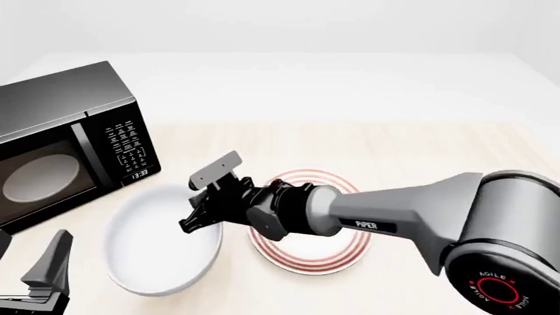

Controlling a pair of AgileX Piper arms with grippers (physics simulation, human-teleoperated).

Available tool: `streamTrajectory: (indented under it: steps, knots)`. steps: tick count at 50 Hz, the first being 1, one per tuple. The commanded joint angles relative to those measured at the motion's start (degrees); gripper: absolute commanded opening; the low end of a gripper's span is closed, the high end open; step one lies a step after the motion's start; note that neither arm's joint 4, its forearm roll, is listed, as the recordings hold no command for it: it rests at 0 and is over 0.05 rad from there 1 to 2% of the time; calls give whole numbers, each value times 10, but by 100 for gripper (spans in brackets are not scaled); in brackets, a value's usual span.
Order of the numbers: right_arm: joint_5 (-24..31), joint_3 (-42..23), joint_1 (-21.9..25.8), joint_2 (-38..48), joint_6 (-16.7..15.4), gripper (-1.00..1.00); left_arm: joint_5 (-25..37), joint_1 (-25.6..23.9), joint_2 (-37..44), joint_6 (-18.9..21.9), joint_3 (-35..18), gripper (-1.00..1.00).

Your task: Put the white bowl to the right of the plate.

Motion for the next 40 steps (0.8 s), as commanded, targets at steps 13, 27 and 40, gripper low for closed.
streamTrajectory:
  steps: [13,27,40]
  knots:
    - [-37,118,-82,-133,-16,-100,0,0,0,0,0,100]
    - [-76,209,-171,-196,-22,-100,0,0,0,0,0,100]
    - [-112,294,-277,-244,-22,-100,0,0,0,0,0,100]
